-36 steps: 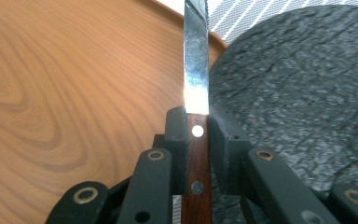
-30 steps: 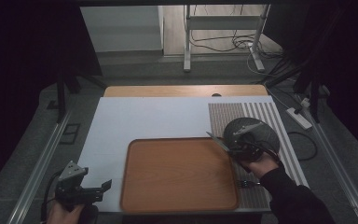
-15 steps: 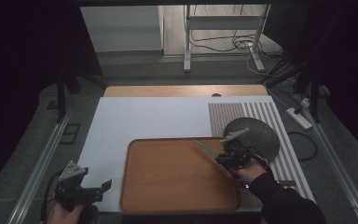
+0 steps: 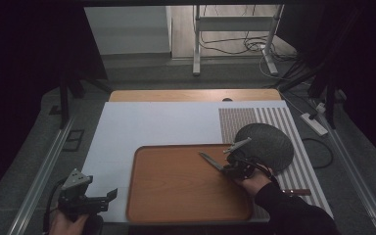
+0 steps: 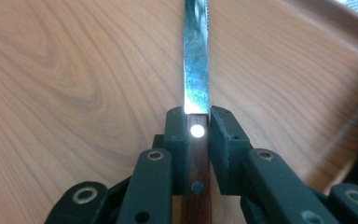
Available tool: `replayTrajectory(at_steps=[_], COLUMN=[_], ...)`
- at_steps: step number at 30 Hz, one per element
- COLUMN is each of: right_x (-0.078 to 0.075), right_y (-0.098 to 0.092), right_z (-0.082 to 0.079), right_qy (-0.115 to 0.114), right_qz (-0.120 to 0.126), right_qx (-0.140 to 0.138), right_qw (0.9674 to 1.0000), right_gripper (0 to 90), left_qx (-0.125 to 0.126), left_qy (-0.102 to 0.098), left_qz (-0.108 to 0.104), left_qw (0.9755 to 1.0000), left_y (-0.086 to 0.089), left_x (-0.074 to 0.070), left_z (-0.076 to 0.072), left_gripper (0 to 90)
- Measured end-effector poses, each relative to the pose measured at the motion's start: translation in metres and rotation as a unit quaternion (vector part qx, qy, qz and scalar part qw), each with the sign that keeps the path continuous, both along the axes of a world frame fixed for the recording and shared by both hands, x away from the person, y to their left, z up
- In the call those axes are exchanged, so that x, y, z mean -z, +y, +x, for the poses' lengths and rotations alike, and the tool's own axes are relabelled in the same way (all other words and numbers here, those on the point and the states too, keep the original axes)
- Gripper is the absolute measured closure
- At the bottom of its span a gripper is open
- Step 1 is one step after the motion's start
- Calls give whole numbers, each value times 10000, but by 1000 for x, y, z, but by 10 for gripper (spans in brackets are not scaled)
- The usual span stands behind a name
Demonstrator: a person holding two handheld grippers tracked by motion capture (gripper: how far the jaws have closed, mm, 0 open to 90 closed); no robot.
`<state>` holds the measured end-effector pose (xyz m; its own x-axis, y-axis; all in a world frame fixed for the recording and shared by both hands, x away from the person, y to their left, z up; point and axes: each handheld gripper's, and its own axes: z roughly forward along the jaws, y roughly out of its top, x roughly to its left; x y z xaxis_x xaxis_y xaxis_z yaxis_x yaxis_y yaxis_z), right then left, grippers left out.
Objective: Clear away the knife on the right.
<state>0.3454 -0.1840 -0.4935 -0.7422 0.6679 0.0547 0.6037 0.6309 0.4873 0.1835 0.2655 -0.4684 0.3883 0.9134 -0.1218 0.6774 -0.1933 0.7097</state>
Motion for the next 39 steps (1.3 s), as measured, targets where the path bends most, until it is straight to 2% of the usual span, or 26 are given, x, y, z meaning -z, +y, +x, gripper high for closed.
replayTrajectory(at_steps=[5, 7, 10, 12, 14, 17, 19, 20, 24, 29, 39], right_x=[5, 3, -6, -11, -11, -4, 3, 5, 5, 4, 3], right_y=[4, 2, 1, 5, 13, 25, 30, 31, 25, 15, -5], right_z=[0, 0, 1, 1, 1, 2, 4, 5, 10, 12, 9], right_qy=[19, 50, -174, -221, -195, -116, -67, -68, -17, -3, 64], right_qz=[-108, -50, 40, 106, 48, -132, -274, -329, -260, -307, -359], right_qx=[-113, -109, -84, -185, -465, -734, -785, -790, -672, -497, -236], right_qw=[9999, 9999, 9998, 9995, 9987, 9971, 9965, 9963, 9974, 9983, 9991], right_gripper=[767, 705, 658, 757, 868, 897, 897, 897, 897, 897, 896], left_qx=[1, 1, 0, -1, 4, 4, 4, 5, 8, 14, 23], left_qy=[-1, 0, 5, 10, 10, 9, 5, 3, -2, -4, -11], left_qz=[3, 5, 10, 10, 15, 15, 16, 14, 25, 26, 23], left_qw=[10000, 10000, 10000, 10000, 10000, 10000, 10000, 10000, 10000, 10000, 10000], left_y=[0, 0, 0, 0, -1, -1, 0, 0, -1, -1, -1], left_x=[0, 0, 0, 0, 0, 0, 0, 0, 0, 0, 0], left_z=[0, 0, 0, 0, 1, 0, 0, 0, 0, 0, 0], left_gripper=[18, 18, 19, 19, 19, 19, 19, 19, 19, 19, 19])
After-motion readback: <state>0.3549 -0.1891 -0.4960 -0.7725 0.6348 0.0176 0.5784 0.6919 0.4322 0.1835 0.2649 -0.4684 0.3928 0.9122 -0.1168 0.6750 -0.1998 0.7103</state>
